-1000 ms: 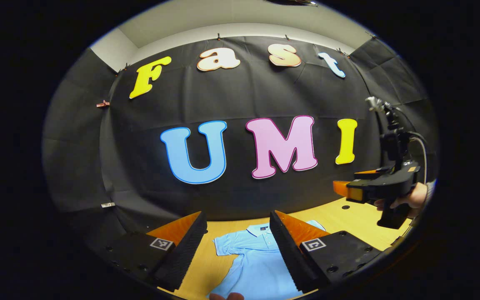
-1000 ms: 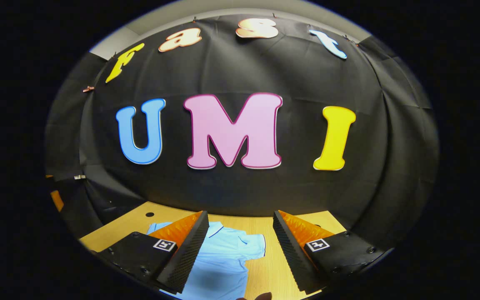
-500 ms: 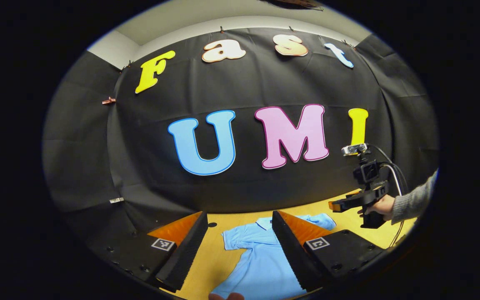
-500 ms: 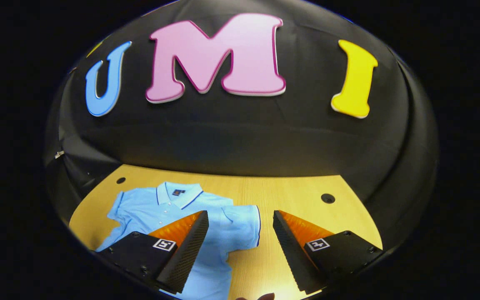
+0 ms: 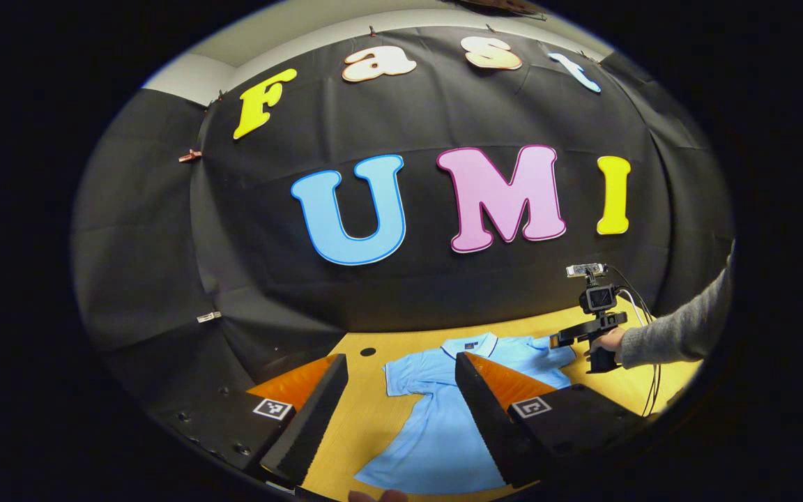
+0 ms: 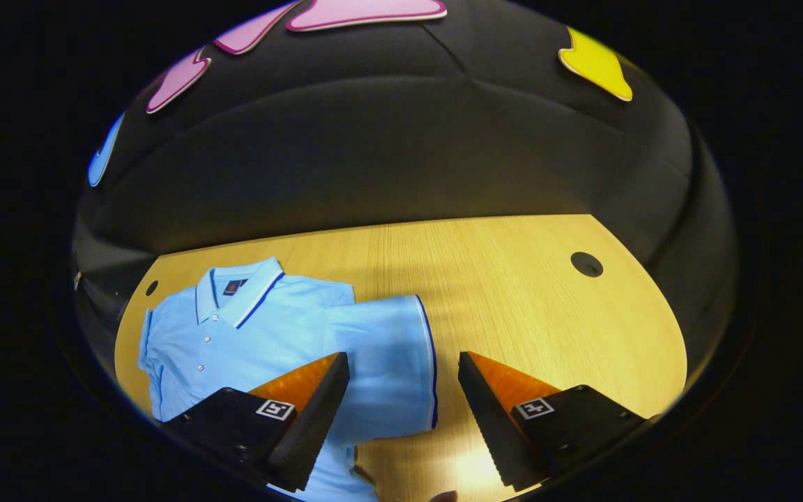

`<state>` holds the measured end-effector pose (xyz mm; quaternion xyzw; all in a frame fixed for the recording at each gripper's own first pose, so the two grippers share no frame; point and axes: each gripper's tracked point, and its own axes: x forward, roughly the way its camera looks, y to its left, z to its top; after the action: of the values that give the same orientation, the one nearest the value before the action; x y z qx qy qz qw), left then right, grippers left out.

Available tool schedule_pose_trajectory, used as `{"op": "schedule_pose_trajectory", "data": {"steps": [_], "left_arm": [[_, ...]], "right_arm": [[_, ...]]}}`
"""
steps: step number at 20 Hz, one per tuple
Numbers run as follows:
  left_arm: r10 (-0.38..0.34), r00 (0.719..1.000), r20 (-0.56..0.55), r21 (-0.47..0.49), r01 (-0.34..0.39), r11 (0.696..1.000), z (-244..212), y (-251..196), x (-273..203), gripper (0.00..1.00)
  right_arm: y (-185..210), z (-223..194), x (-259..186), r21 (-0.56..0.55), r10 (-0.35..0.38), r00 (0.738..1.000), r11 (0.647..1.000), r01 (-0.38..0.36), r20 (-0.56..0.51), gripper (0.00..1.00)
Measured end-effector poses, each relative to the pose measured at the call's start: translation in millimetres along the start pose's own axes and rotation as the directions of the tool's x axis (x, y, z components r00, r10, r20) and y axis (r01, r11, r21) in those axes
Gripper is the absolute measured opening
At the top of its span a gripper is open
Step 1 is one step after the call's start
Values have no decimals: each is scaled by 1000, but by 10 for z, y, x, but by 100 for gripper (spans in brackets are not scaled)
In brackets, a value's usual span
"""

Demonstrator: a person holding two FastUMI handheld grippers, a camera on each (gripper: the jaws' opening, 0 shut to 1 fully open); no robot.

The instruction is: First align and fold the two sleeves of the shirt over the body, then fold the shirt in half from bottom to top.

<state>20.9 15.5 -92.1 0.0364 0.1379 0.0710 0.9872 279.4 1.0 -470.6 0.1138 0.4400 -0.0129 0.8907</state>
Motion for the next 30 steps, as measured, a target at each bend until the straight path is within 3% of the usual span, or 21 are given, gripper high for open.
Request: {"op": "schedule_pose_trajectory", "data": {"steps": [9,10,11,15,16,19,20,21,23,30], "left_arm": [[33,998,-52,-31,-35,999,-229,99,-104,98],[36,998,-55,-32,-38,999,-241,117,-109,98],[39,998,-58,-33,-41,999,-267,120,-119,98],[35,998,-59,-35,-37,999,-294,140,-145,98],[34,998,-59,-34,-36,999,-292,138,-147,98],[30,998,-63,-35,-32,999,-327,151,-162,98],[29,998,-64,-36,-32,999,-333,157,-177,98],[29,997,-65,-36,-31,999,-340,158,-188,98],[29,997,-65,-35,-32,999,-355,177,-218,98],[40,997,-68,-51,-43,998,-419,290,-297,98]], "right_arm": [[26,-149,267,-48,-42,998,998,39,-54,97],[42,-174,263,-46,-43,997,998,40,-60,90],[56,-168,269,-48,-41,997,998,38,-60,91],[117,-194,252,-47,-33,997,998,30,-76,64],[133,-195,244,-41,-29,997,999,25,-76,48],[166,-183,219,-17,-7,996,1000,5,-89,24],[180,-206,219,-5,-5,996,1000,4,-88,6],[190,-218,206,3,-1,996,1000,2,-95,11],[244,-205,193,-9,18,996,1000,-18,-88,5],[675,171,-129,-49,111,993,993,-109,32,5]]}}
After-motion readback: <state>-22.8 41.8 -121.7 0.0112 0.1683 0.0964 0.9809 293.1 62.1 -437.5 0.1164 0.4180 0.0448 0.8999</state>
